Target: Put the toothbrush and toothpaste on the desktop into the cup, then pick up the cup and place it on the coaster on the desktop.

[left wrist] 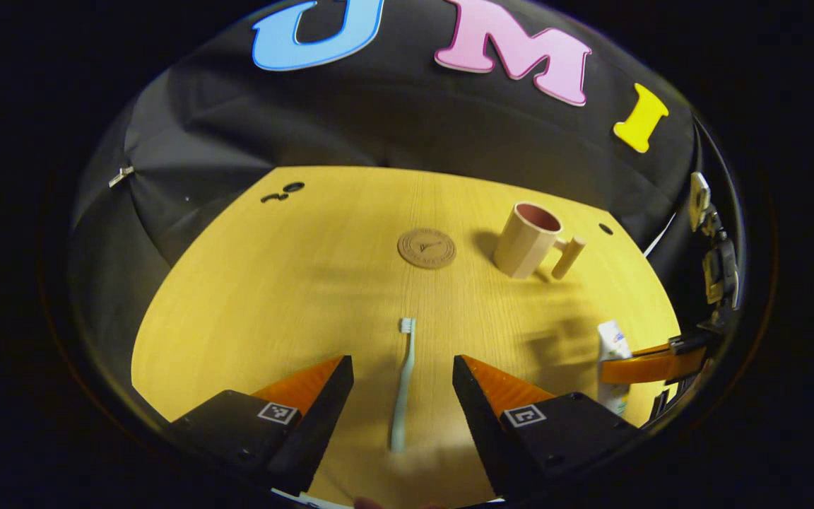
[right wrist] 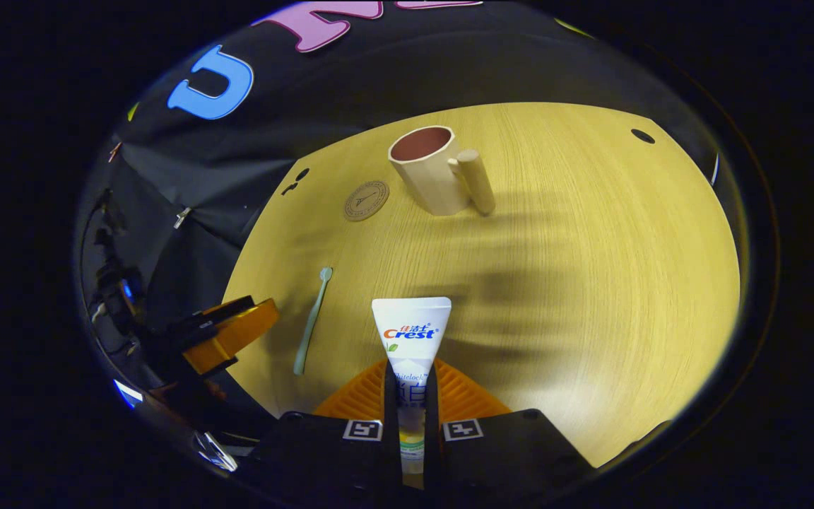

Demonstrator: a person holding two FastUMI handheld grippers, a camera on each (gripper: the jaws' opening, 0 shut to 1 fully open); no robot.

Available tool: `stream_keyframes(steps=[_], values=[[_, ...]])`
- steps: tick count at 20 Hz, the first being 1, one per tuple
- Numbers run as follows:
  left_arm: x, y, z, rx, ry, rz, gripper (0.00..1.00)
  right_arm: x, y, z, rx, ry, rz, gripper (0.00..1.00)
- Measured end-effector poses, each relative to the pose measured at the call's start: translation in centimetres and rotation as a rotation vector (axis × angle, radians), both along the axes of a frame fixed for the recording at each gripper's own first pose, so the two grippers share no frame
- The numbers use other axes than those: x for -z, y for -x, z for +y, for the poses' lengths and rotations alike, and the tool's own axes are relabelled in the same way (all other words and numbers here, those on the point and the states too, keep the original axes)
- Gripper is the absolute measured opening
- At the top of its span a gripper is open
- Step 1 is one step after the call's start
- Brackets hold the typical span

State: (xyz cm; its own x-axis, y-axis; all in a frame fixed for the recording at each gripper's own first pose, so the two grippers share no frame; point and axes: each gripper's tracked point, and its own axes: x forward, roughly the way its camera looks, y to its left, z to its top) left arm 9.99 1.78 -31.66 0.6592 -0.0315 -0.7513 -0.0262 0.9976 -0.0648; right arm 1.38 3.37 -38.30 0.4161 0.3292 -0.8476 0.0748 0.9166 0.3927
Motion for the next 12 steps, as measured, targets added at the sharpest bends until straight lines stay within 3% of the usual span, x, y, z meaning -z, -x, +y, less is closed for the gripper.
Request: stream_keyframes(steps=[8,12], values=[[6.6,-1.5,0.5,0.061,-0.083,0.168,0.89,-1.3,0.5,-4.1,0.032,-0.015,-0.011,0.16],[7.2,-1.4,0.4,0.078,-0.088,0.202,0.87,-1.8,0.9,-5.2,0.045,-0.018,-0.012,0.16]])
